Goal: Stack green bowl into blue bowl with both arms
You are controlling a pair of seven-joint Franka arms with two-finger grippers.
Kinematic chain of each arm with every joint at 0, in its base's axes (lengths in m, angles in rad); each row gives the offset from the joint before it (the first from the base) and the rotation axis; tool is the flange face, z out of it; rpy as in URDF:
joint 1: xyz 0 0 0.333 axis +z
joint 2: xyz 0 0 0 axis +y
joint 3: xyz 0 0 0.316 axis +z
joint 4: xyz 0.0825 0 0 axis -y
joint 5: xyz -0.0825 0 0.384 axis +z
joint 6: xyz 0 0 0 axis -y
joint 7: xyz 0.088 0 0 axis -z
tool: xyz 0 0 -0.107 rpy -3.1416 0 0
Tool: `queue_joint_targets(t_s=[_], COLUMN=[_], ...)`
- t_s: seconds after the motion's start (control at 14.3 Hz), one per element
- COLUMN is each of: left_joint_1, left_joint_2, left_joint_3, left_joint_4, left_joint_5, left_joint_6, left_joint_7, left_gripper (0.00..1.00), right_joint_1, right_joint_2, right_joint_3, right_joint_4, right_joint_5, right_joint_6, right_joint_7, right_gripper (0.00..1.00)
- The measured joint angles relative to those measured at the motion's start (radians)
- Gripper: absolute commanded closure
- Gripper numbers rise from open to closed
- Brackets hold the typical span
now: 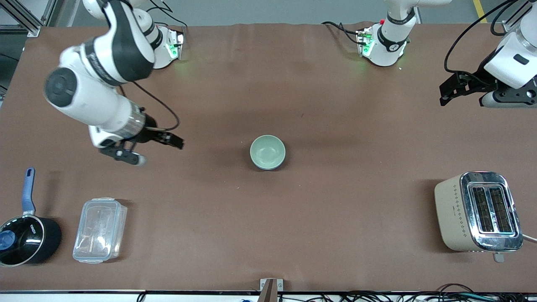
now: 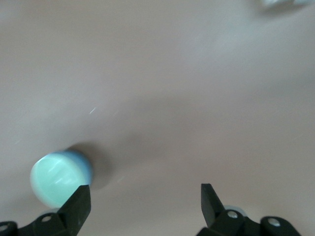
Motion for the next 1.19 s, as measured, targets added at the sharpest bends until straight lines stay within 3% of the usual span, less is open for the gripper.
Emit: queue_joint_targets(t_s=[0.14,0.56,0.84,1.19], left_joint_1=[0.000,0.000,0.000,0.000], left_joint_2=[0.000,0.000,0.000,0.000], left_joint_3=[0.000,0.000,0.000,0.000], left_joint_4=[0.001,0.012,0.016,0.018], left_joint_5=[0.000,0.000,0.000,0.000], left_joint_6=[0.000,0.000,0.000,0.000], left_joint_7=[0.000,0.002,0.002,0.003], left_gripper=[0.00,0.00,0.00,0.00], right_joint_1=[-0.001,-0.008,-0.008,0.004], right_joint_2=[-0.028,-0.093,-0.153,-0.170], right_joint_3=[-0.060,-0.272,-0.297,-0.288], right_joint_4=[0.000,-0.004,0.008,0.156], right_joint_5=[-0.072,-0.103,-0.221,-0.238], right_joint_6=[-0.001,-0.026,-0.060,-0.257], right_joint_7=[-0.075,-0.370,-0.487,-0.536], right_gripper=[0.00,0.00,0.00,0.00])
